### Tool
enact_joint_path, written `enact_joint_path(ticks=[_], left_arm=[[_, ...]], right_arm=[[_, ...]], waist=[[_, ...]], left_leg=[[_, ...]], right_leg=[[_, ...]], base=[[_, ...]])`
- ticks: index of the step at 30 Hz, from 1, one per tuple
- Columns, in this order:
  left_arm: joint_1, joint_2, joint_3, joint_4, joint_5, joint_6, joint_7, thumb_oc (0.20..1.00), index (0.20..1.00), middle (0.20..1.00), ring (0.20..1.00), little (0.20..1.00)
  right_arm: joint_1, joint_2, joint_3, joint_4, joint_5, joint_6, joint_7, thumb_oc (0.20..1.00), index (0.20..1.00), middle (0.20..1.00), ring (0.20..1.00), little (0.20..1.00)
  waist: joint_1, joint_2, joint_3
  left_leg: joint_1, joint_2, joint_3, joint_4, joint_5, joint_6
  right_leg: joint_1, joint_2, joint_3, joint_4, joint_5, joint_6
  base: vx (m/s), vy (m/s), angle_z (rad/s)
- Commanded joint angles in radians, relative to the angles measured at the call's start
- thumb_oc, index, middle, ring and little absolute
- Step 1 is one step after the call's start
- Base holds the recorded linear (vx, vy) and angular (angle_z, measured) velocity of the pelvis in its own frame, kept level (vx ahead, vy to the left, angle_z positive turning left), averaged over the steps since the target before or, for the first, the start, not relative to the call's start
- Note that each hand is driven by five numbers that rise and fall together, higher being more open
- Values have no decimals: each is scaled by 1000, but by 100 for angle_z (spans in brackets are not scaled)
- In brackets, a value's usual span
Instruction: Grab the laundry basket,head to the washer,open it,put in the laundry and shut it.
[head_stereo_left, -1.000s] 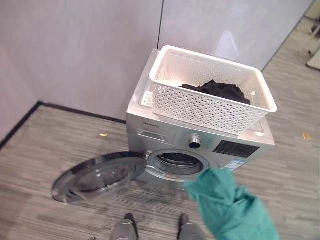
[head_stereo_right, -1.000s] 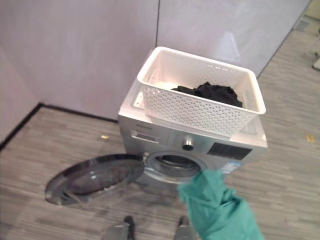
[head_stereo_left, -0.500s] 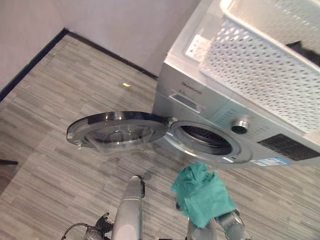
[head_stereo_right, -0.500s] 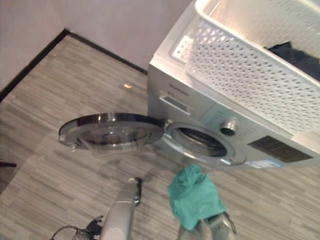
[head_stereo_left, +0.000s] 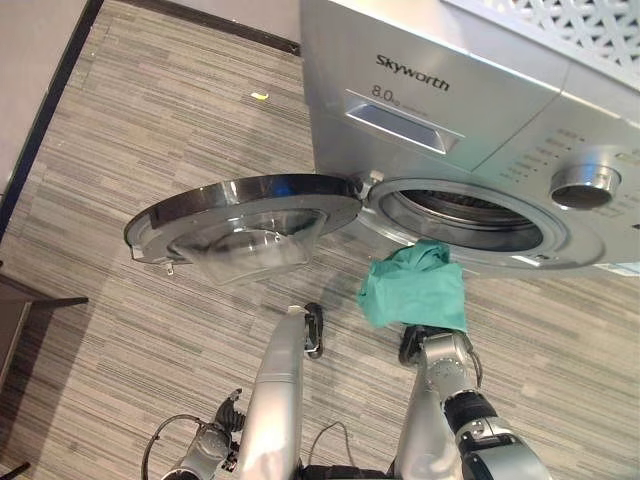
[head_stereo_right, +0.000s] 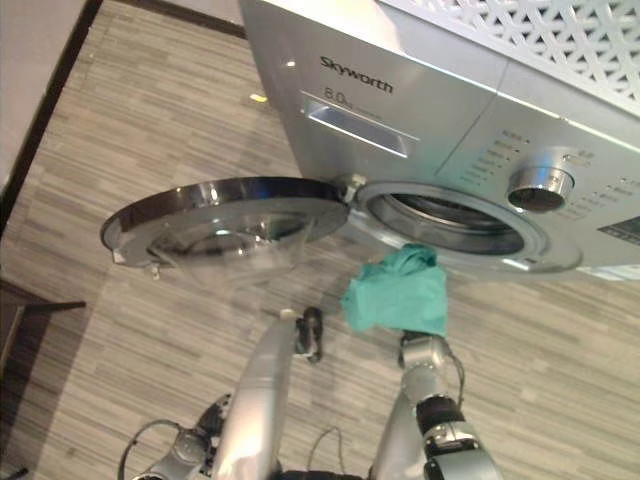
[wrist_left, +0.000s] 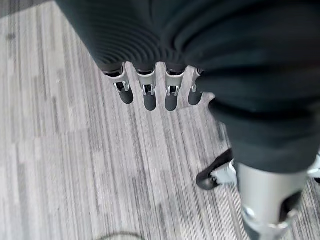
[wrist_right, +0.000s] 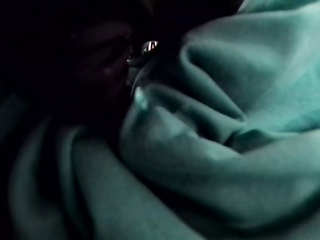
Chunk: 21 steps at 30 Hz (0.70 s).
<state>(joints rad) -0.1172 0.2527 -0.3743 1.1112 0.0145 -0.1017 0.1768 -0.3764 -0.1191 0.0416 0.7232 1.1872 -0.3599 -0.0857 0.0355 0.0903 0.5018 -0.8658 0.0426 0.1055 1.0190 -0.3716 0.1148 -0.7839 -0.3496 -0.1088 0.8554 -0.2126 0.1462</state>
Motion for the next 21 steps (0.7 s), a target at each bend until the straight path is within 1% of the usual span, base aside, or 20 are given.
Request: enact_joint_path(ticks=[1, 5, 6, 9, 11, 12, 14, 15, 16, 17, 18, 20, 21], left_arm=[[30, -28, -73, -21, -54, -5, 20, 1000, 1000, 1000, 1000, 1000], [15, -27, -84, -32, -87, -5, 22, 1000, 1000, 1000, 1000, 1000], [11, -24, -95, -43, -94, -6, 28, 1000, 1000, 1000, 1000, 1000], [15, -19, -110, -35, -94, -4, 22, 1000, 1000, 1000, 1000, 1000], [15, -18, -117, -37, -95, -5, 22, 1000, 1000, 1000, 1000, 1000], [26, -13, -126, -32, -96, -4, 15, 1000, 1000, 1000, 1000, 1000], [24, -11, -132, -33, -98, -5, 13, 1000, 1000, 1000, 1000, 1000], [33, -6, -147, -33, -103, -2, 8, 1000, 1000, 1000, 1000, 1000], [29, -7, -147, -33, -104, -1, 8, 1000, 1000, 1000, 1000, 1000], [35, 11, -156, -48, -118, -5, 5, 1000, 1000, 1000, 1000, 1000], [30, 19, -163, -57, -126, -5, 7, 1000, 1000, 1000, 1000, 1000], [37, 30, -161, -72, -136, -8, 15, 1000, 1000, 1000, 1000, 1000], [35, 29, -162, -74, -137, -7, 15, 1000, 1000, 1000, 1000, 1000]], right_arm=[[-15, -25, -71, -78, 64, -112, -23, 200, 200, 200, 200, 200], [-88, -50, -86, -57, 70, -128, -38, 200, 200, 200, 200, 200], [-136, -72, -102, -56, 65, -142, -48, 200, 200, 200, 200, 200], [-209, -109, -129, -40, 69, -159, -54, 200, 200, 200, 200, 200], [-235, -126, -135, -26, 67, -161, -58, 200, 200, 200, 200, 200], [-310, -168, -159, 20, 79, -168, -69, 200, 200, 200, 200, 200], [-355, -194, -165, 47, 80, -170, -75, 200, 200, 200, 200, 200], [-450, -232, -175, 75, 97, -177, -104, 200, 200, 200, 200, 200], [-458, -237, -175, 81, 96, -176, -105, 200, 200, 200, 200, 200], [-540, -314, -168, 117, 68, -165, -128, 200, 200, 200, 200, 200], [-600, -355, -141, 147, 48, -155, -142, 200, 200, 200, 200, 200], [-684, -411, -131, 162, 25, -148, -158, 200, 200, 200, 200, 200], [-689, -414, -129, 164, 23, -147, -160, 200, 200, 200, 200, 200]], waist=[[14, 53, -21], [22, 63, -23], [30, 68, -23], [41, 78, -25], [46, 83, -29], [59, 91, -34], [67, 97, -37], [82, 105, -42], [83, 107, -43], [101, 117, -49], [112, 126, -52], [127, 144, -57], [126, 145, -59]], left_leg=[[83, -33, -21, -25, -92, -3], [37, -35, -28, 12, -103, 5], [7, -36, -34, 35, -110, 8], [-31, -37, -42, 66, -118, 8], [-49, -39, -42, 77, -119, 7], [-73, -42, -47, 90, -117, 3], [-94, -44, -49, 100, -118, 1], [-124, -51, -53, 114, -115, -3], [-132, -51, -53, 119, -116, -3], [-156, -65, -60, 125, -113, -5], [-182, -72, -60, 137, -112, -8], [-220, -88, -60, 154, -109, -15], [-227, -90, -61, 158, -110, -15]], right_leg=[[-69, 50, -29, -1, 15, -50], [-111, 53, -24, 32, -5, -62], [-137, 50, -24, 52, -14, -66], [-172, 45, -20, 90, -31, -74], [-189, 41, -17, 102, -36, -74], [-210, 33, -16, 124, -46, -78], [-231, 28, -14, 142, -53, -80], [-252, 21, -15, 165, -65, -84], [-260, 20, -14, 169, -67, -84], [-284, 11, -13, 196, -77, -84], [-308, 0, -10, 216, -87, -85], [-346, -14, -4, 255, -102, -87], [-353, -16, -3, 261, -104, -87]], base=[[18, 0, -5], [3, -19, -6], [-11, -53, -6], [1, -27, -2], [7, -29, 6], [3, -39, 6], [-5, -33, 4], [-9, -16, 10], [-24, -22, 14], [-5, -14, 12], [-5, -21, 10], [12, -26, 31], [31, -16, 40]])
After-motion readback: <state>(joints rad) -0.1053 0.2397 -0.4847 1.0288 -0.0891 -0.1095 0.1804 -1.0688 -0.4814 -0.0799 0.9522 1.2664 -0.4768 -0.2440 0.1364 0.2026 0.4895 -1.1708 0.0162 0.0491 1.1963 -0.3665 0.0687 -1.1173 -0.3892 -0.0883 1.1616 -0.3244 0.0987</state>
